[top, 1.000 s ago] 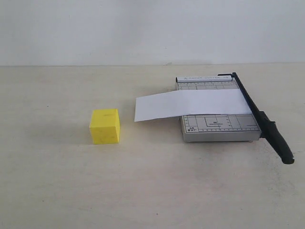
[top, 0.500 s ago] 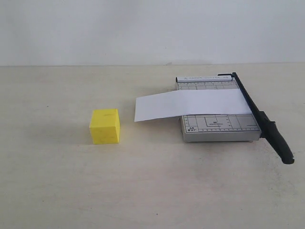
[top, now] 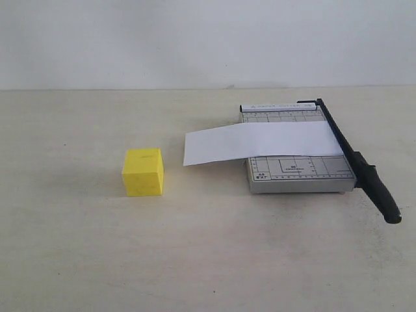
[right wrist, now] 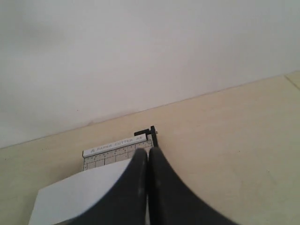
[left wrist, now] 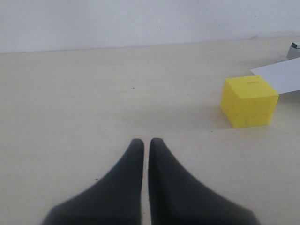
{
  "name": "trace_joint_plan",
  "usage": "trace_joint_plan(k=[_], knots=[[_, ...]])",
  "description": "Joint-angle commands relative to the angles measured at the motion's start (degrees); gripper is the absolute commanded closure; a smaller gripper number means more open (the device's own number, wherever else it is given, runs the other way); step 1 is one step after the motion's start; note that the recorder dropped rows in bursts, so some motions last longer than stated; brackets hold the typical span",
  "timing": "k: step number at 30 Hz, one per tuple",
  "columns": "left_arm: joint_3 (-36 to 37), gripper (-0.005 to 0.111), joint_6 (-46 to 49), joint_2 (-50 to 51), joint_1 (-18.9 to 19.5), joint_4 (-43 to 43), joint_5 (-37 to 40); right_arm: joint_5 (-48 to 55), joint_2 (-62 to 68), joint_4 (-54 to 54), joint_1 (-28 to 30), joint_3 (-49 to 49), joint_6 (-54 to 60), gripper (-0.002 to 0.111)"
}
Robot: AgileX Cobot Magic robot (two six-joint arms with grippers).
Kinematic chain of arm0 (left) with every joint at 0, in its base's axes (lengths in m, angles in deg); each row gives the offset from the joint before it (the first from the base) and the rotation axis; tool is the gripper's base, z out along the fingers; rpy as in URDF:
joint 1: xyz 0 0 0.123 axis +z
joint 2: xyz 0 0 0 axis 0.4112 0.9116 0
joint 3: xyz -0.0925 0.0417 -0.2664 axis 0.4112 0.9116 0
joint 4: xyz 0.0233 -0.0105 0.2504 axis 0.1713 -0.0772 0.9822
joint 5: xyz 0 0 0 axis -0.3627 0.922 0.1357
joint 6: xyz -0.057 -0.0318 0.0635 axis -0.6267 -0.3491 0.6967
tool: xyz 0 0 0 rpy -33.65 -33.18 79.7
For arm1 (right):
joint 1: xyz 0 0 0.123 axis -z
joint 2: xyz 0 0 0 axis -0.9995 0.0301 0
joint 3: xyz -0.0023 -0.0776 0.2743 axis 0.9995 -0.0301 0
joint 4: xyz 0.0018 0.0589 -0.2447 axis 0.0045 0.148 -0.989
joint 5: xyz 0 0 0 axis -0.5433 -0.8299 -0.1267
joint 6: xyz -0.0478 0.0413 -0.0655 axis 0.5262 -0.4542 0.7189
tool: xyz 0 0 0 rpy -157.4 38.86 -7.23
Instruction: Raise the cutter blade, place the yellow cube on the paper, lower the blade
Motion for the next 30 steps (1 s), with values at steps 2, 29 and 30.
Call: trace_joint_plan(k=[2,29,30], knots=[[-0.18,0.102,-0.47,-0.18,-0.03,0.00,-0.87,-3.66,6.72,3.03,0.16,0.48,0.55,0.108],[-0.18,0.102,-0.47,-0.18,-0.03,0.00,-0.87,-37.55,41.25,-8.61,0.16,0.57,14.02,0.088],[-0.18,0.102,-0.47,-0.18,-0.03,0.00,-0.87,-38.47,42.23,-8.49,0.16,0.57,14.02,0.081]])
